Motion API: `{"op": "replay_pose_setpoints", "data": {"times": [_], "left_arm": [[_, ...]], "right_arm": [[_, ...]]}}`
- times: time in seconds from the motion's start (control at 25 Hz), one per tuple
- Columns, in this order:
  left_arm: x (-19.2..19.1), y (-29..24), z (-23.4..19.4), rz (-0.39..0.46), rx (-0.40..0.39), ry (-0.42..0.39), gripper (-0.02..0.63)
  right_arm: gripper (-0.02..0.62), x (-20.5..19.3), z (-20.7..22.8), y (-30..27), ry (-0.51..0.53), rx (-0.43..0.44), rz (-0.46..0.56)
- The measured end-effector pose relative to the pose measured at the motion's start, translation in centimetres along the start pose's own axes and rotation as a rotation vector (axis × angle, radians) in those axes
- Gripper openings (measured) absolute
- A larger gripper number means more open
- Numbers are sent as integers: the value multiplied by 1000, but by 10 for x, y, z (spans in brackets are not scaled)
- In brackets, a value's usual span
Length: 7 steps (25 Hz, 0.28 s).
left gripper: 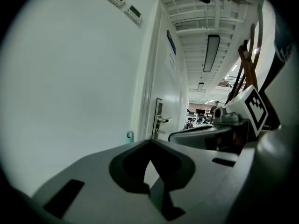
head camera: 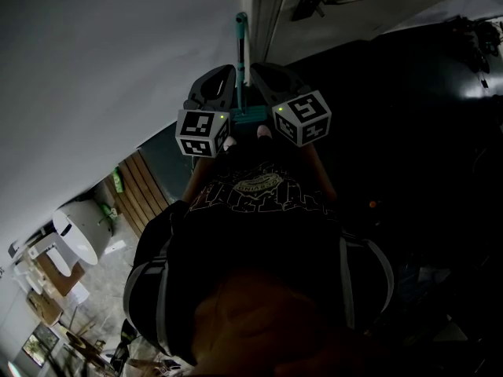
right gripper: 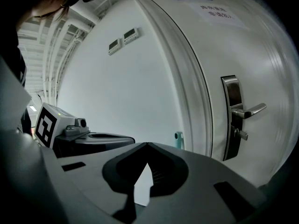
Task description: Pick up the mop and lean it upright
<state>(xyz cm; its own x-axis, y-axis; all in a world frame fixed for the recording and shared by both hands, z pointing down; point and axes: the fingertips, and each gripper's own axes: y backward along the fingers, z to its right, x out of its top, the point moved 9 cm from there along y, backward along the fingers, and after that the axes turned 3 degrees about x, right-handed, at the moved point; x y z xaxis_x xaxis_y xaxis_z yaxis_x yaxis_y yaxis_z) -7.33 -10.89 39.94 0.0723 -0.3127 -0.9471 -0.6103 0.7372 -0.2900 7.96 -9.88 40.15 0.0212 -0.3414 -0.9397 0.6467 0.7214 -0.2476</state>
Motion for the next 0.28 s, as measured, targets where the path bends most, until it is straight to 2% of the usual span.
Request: {"op": "replay_pose_setpoints", "data": {"times": [0.28], "left_arm": [[1,2,-3,2,-3,5,48]], "right_arm": [[18,1,-3,-2,4,10,1]]}}
